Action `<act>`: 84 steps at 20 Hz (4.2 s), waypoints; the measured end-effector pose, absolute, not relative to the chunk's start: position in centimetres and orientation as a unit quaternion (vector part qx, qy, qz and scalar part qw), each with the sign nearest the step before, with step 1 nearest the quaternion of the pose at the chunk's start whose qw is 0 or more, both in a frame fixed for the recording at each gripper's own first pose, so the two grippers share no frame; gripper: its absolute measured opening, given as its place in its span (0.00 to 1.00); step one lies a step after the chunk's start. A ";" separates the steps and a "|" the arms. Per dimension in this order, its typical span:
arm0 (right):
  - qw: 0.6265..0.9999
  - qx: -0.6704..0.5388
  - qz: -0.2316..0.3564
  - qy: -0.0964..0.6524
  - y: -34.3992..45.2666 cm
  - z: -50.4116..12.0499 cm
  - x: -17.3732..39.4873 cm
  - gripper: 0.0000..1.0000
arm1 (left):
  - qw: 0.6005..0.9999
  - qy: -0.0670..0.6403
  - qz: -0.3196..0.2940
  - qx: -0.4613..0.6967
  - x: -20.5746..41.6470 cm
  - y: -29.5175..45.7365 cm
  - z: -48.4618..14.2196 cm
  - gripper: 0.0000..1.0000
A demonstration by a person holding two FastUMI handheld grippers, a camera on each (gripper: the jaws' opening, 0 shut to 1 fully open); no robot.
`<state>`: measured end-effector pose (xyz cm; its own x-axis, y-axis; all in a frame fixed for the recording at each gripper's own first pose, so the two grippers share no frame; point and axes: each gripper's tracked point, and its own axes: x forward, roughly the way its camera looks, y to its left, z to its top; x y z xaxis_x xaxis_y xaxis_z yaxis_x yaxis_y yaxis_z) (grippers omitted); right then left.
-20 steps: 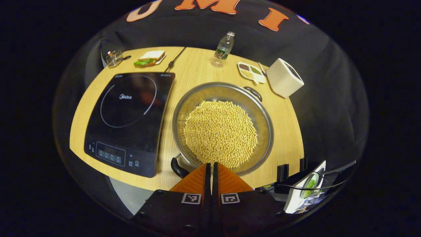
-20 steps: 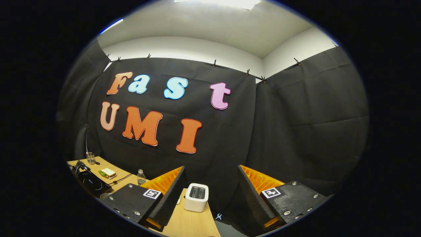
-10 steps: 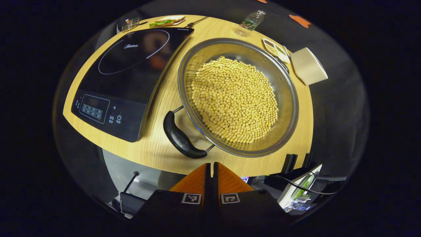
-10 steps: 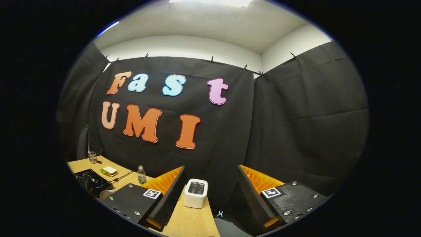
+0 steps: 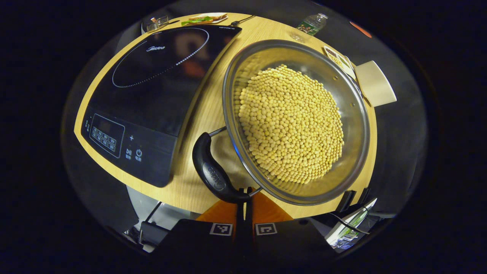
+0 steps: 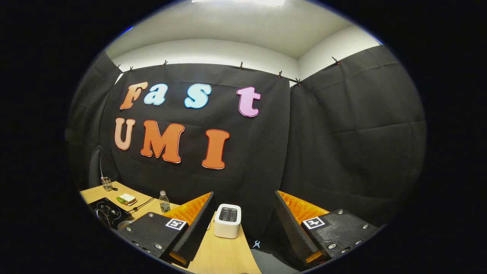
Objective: First push the handle of the pot to place it horizontally, then grasp the pot with both hands and set it on the induction cooktop.
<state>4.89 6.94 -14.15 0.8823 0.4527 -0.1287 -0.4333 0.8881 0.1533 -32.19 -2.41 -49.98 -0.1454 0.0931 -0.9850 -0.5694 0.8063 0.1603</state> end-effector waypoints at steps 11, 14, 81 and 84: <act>0.973 0.035 0.203 0.107 9.8 -14.7 3.6 0.95 | 0.669 0.713 0.206 -0.046 -28.2 3.9 -49.5 0.08; 0.973 0.031 0.195 0.118 10.0 -15.0 3.3 0.95 | 0.686 0.700 0.195 -0.027 -26.8 5.0 -48.5 0.08; 0.826 0.067 0.248 0.502 32.2 -44.4 -5.8 0.95 | 0.815 0.572 0.085 0.009 -10.3 8.9 -50.4 0.94; 0.816 0.032 0.242 0.524 32.2 -46.7 -7.3 0.94 | 0.814 0.574 0.089 0.008 -10.3 9.3 -50.8 0.86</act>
<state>-7.34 32.18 -46.72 0.3336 0.4294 -0.8392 -0.3619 0.8803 0.3066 -10.27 9.34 -50.79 0.3242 0.1538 -0.9334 -0.1364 0.9840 0.1147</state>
